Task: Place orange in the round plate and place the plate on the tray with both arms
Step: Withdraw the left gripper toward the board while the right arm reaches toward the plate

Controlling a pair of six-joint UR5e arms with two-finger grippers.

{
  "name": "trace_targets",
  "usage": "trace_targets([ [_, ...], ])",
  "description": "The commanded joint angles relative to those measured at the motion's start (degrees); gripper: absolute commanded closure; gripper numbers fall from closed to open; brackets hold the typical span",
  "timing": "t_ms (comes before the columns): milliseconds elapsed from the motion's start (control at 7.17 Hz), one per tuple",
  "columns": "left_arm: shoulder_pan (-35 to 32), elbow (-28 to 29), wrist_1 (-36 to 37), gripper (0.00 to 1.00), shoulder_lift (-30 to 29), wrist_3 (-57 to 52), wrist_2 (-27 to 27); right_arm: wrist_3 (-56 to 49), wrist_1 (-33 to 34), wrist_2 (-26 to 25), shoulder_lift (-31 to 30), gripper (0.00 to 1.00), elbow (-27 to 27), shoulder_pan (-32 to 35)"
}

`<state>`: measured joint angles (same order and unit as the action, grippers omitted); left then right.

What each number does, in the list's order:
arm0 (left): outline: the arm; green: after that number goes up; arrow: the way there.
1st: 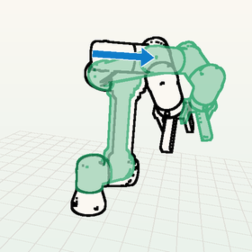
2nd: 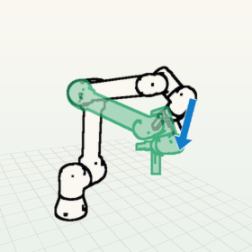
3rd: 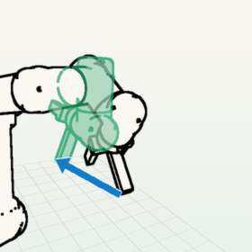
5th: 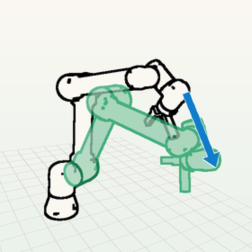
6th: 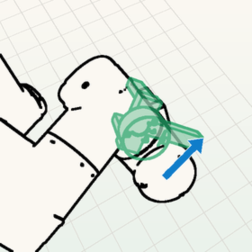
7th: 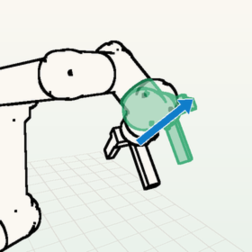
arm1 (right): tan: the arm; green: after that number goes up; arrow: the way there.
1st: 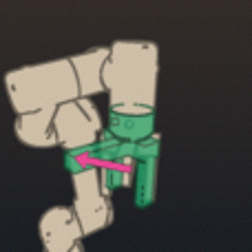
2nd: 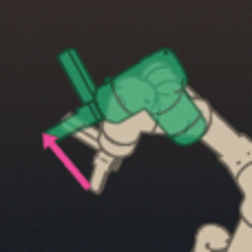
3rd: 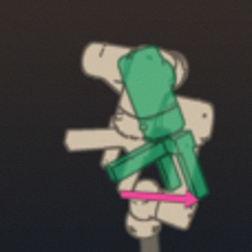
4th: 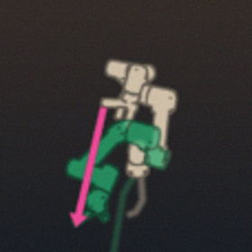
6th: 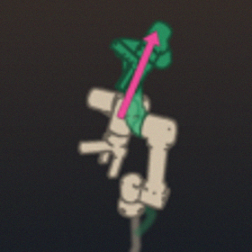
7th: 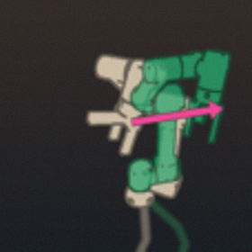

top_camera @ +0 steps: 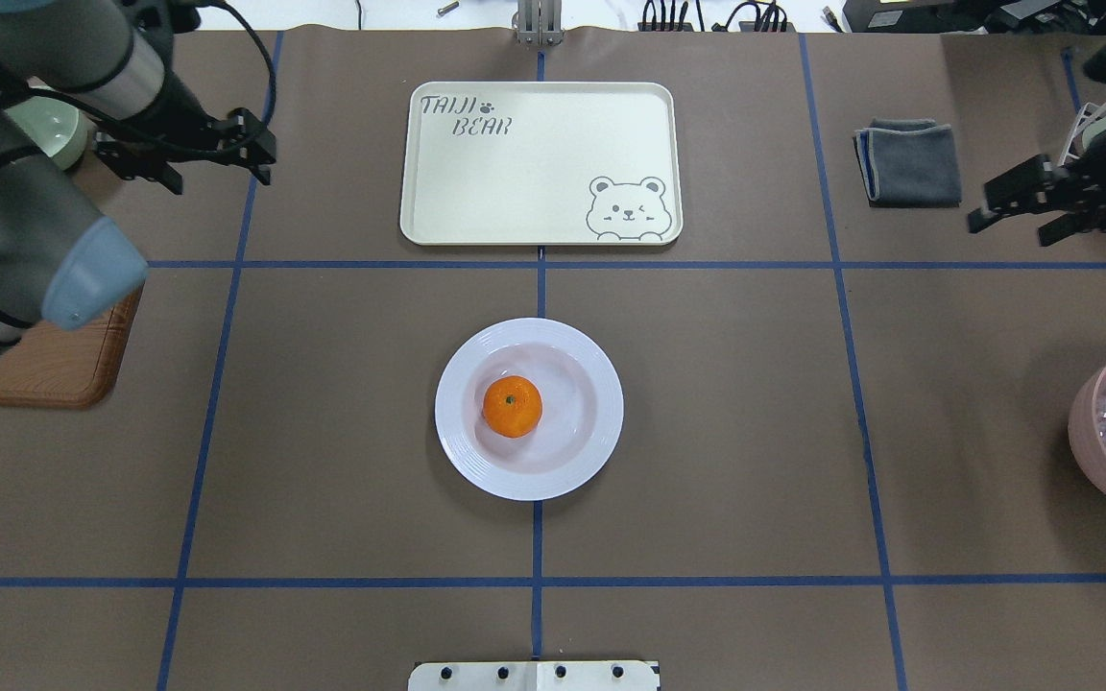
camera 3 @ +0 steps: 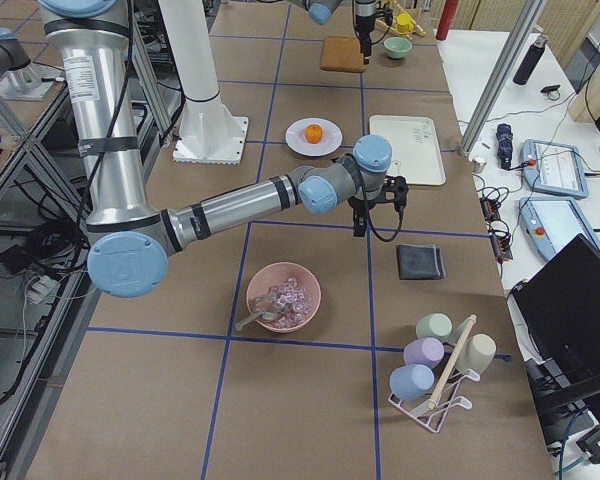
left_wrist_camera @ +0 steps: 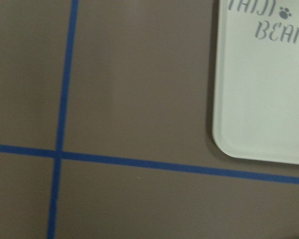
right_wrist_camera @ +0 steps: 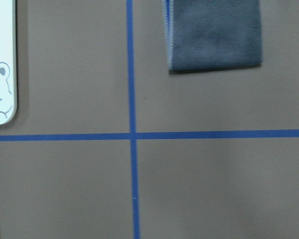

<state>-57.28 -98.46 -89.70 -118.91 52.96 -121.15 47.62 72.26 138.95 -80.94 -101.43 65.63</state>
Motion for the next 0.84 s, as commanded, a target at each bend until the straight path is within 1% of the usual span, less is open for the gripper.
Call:
trace_targets([
  [0,-6.2,0.7,-0.3,0.02,3.6,-9.5,-0.1,26.1,-16.9,-6.8,4.0,0.0,2.1,-12.1],
  [139,-7.1,0.6,-0.5,0.02,4.8,-11.7,-0.1,32.4,-23.1,-11.2,5.7,0.0,4.6,-16.5],
  [279,-7.6,0.6,-0.9,0.02,5.4,-11.7,-0.1,36.2,-28.9,-13.6,7.2,0.0,7.0,-19.2],
  [697,-7.7,0.7,-0.9,0.02,5.4,-11.3,0.0,41.6,-42.8,-16.1,9.0,0.0,12.2,-23.7],
])
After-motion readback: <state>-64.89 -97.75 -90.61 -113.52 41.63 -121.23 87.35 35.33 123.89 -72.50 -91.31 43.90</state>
